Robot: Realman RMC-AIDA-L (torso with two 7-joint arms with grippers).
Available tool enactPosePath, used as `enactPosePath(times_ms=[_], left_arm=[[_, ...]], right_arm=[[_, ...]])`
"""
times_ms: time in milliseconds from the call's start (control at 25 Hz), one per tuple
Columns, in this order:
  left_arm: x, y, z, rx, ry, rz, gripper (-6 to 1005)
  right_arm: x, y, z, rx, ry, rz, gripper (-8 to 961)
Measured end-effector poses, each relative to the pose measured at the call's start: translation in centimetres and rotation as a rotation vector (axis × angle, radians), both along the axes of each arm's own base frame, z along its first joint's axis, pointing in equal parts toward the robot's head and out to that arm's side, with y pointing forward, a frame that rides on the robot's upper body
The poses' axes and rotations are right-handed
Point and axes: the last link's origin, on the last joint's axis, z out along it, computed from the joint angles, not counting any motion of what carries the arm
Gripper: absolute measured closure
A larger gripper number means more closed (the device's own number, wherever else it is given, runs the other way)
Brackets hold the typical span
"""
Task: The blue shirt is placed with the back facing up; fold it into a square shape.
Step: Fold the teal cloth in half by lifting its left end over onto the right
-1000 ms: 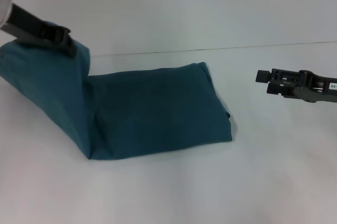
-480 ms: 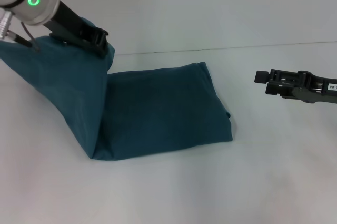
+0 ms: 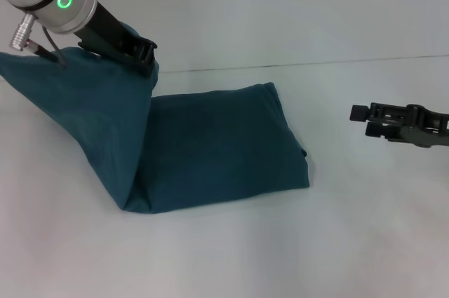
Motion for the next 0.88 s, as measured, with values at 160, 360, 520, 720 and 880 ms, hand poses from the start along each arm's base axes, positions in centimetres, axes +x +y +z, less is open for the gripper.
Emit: enactPosePath(times_ms=[160,360,520,720,880], left_arm=[[0.3,-0.1,-0.2,-0.001,-0.006,0.000,850],[0.6,-0.2,-0.8,0.004,-0.020,0.000,838],[1.4,-0.2,-1.2,0.010,-0.024,-0.013,828],[2.7,0.2,-1.8,0.009,-0.010,-0.051,816],[2.7,0.5,-2.5,0.005,-0.008,-0.051,806]], right_arm=[[0.8,0.0,0.2,0.005,-0.025,-0.033,71],[2.0,-0.1,0.3,-0.010,-0.086,-0.088,71],[2.2,-0.1,0.4,-0.010,-0.098,-0.096,71],[2.2,-0.1,0.3,-0.015,-0.104,-0.095,71],[2.2,-0.1,0.2,-0.017,-0.103,-0.093,71]])
